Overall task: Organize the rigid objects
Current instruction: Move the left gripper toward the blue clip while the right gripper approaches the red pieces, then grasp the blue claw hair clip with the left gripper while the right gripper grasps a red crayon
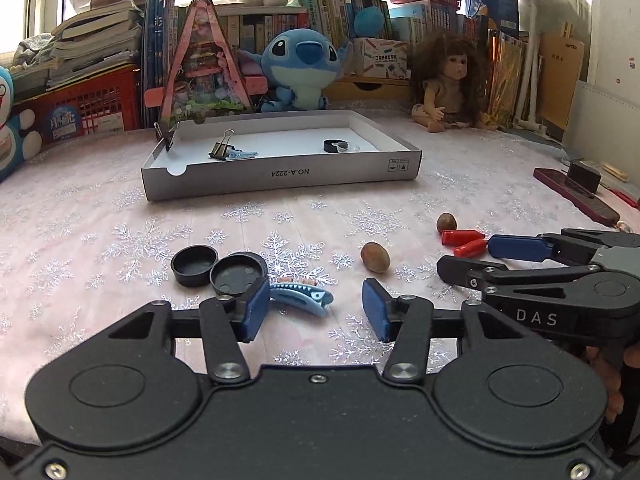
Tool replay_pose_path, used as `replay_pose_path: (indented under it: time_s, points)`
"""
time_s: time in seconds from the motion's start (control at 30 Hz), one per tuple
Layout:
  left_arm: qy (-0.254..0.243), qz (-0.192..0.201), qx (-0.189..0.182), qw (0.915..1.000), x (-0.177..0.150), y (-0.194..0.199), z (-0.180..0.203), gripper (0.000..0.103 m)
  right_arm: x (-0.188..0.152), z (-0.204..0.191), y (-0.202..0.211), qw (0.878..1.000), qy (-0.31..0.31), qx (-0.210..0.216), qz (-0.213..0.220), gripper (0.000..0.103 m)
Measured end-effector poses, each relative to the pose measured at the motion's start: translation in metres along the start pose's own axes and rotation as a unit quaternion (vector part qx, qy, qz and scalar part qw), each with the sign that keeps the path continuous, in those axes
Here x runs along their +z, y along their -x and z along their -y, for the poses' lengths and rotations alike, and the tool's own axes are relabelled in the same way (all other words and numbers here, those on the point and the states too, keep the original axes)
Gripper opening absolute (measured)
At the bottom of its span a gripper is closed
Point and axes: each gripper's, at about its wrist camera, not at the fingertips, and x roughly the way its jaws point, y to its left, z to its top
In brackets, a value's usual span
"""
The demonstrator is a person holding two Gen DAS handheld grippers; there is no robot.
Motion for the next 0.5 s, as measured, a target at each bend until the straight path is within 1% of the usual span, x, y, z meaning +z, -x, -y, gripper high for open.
replay_pose_path:
  time_s: [0.13, 0.2, 0.3, 0.43, 0.5]
  points:
    - [-0.029, 0.009, 0.006, 0.9995, -0.0023, -0.0054, 0.0014, 0.054, 0.0012, 0.0015, -0.0023, 1.000, 0.003, -0.013, 0.004, 0.072]
    - [-0.042, 0.013, 0.004, 0.9990, -0.0041, -0.0068, 0.0018, 0.056, 0.0012, 0.0029, -0.0034, 1.000, 0.000, -0.015, 0.004, 0.072]
    - [-0.069, 0.025, 0.001, 0.9973, -0.0069, -0.0073, 0.0024, 0.059, 0.0009, 0.0019, -0.0051, 1.000, 0.013, -0.017, 0.006, 0.072]
    - [-0.105, 0.039, -0.012, 0.9937, -0.0089, -0.0080, 0.0009, 0.064, 0.0018, 0.0032, -0.0077, 1.000, 0.027, -0.015, 0.004, 0.072]
    - [-0.116, 0.041, -0.021, 0.9922, -0.0090, -0.0100, -0.0012, 0.064, 0.0020, 0.0035, -0.0080, 0.999, 0.031, -0.013, 0.004, 0.072]
